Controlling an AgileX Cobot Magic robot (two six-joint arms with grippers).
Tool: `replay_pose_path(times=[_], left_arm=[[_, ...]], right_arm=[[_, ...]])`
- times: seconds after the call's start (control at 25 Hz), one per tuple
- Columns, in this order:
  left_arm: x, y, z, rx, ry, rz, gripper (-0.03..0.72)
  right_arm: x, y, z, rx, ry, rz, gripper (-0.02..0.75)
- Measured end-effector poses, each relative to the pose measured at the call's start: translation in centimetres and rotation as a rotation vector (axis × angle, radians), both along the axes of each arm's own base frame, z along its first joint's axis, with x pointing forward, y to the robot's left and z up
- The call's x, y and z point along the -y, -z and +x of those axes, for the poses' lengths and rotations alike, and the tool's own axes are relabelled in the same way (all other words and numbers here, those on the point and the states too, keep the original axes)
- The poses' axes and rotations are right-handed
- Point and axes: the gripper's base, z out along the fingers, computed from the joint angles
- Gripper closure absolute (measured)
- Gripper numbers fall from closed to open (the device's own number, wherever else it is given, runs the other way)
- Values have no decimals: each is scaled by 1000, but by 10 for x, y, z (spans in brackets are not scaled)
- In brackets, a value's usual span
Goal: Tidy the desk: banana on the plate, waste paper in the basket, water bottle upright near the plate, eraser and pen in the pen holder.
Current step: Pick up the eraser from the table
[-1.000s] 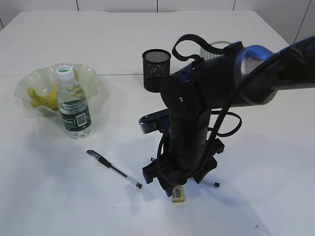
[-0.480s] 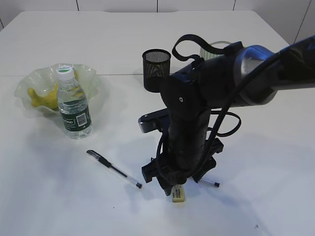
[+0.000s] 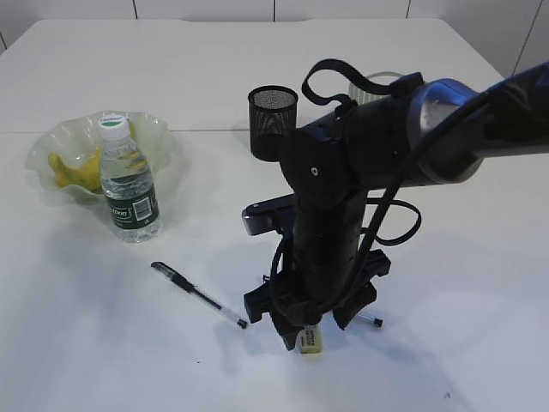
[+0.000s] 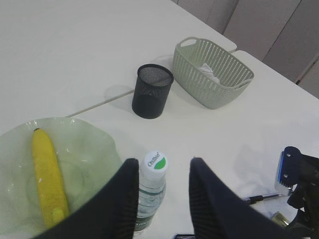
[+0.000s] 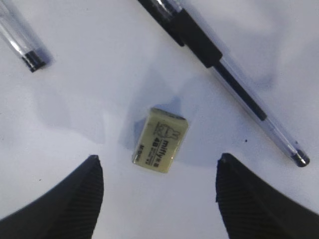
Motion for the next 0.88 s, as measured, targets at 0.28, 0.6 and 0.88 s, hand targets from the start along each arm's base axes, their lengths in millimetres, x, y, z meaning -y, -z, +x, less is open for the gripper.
replay_pose_path(times=[0.28,0.6,0.88], left_arm=[[0,0,0,0,0,-1,455],[0,0,0,0,-1,-4,455],[0,0,0,1,-1,-5,455]], right_arm=[[-1,0,-1,-16,11,5,221],[-1,0,-2,-18,14,6,221],[-1,13,-1,-47,18,-13,221]])
